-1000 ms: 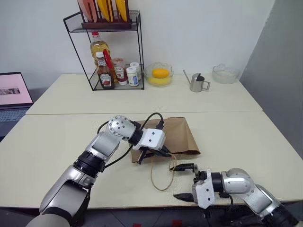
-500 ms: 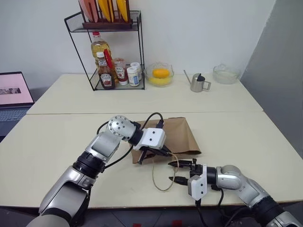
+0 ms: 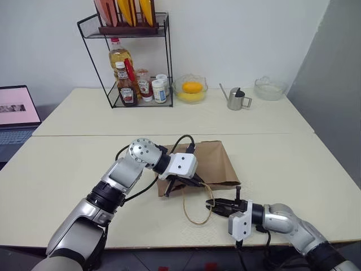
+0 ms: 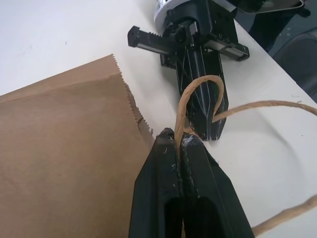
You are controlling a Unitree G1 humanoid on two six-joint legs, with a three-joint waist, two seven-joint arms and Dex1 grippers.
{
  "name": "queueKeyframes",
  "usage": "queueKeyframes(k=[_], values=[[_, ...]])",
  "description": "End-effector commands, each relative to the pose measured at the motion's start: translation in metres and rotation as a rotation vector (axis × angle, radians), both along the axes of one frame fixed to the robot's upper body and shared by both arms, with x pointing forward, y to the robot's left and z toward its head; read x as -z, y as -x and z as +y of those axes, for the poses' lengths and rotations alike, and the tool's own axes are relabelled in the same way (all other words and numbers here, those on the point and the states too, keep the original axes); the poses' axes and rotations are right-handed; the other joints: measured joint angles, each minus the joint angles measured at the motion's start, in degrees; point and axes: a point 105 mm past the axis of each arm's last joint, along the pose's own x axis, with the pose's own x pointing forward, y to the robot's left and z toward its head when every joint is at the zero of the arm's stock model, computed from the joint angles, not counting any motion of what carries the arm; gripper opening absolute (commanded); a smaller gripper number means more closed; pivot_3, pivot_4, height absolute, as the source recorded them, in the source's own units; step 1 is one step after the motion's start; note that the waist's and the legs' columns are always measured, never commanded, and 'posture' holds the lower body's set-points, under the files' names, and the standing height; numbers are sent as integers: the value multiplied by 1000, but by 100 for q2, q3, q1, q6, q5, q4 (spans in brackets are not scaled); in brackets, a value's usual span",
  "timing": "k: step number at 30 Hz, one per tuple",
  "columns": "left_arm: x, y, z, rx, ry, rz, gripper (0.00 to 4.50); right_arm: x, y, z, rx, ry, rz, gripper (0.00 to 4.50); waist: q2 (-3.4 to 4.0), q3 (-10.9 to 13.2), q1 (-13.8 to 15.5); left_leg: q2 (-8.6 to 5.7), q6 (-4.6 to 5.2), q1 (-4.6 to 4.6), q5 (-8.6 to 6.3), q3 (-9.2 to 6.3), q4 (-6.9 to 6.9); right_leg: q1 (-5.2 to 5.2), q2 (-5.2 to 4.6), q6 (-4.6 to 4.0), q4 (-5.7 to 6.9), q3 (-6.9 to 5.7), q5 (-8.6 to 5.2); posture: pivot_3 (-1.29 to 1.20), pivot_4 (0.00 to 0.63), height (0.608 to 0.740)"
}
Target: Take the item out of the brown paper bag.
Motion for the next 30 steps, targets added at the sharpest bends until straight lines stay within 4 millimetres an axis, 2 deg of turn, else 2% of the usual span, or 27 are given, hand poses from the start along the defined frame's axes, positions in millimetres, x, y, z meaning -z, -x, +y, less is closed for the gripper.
queueKeyframes(k=[1,2,7,11,14,17,22,30], values=[[-12,0,0,4,42,-39,0,-7,2,-9,11,-31,-16,1133,0,0,2,0,0,0,0,0,0,0,0,0,0,0,0,0,150,740],[-12,0,0,5,43,-39,0,-9,2,-9,13,-42,-29,1344,0,0,0,0,0,0,0,0,0,0,0,0,0,0,0,0,150,740],[-12,2,1,6,40,-35,0,-14,6,-9,-6,-75,-55,3005,0,0,0,0,0,1,0,0,-1,0,0,0,0,1,0,0,150,740],[-13,0,1,2,39,-37,0,-3,22,-21,-63,-27,-60,4412,0,0,5,0,0,0,0,1,0,0,0,0,0,1,0,0,150,740],[-14,0,2,0,40,-39,0,5,32,-26,-106,3,-55,4465,0,0,18,0,0,1,0,1,0,6,0,0,-4,0,0,0,150,740],[-14,0,2,-1,39,-38,0,7,40,-20,-176,20,-60,4465,0,0,3,0,0,3,0,3,0,6,0,0,-4,2,0,0,150,740],[-13,1,1,1,42,-36,0,7,32,-2,-215,24,-76,4465,0,0,-27,2,0,9,0,2,-2,7,1,-1,-3,2,0,0,150,740],[-14,1,-1,-1,51,-40,0,13,36,17,-292,22,-42,4465,0,0,-35,3,0,12,0,2,-3,10,1,-3,-1,1,-2,0,150,740]])
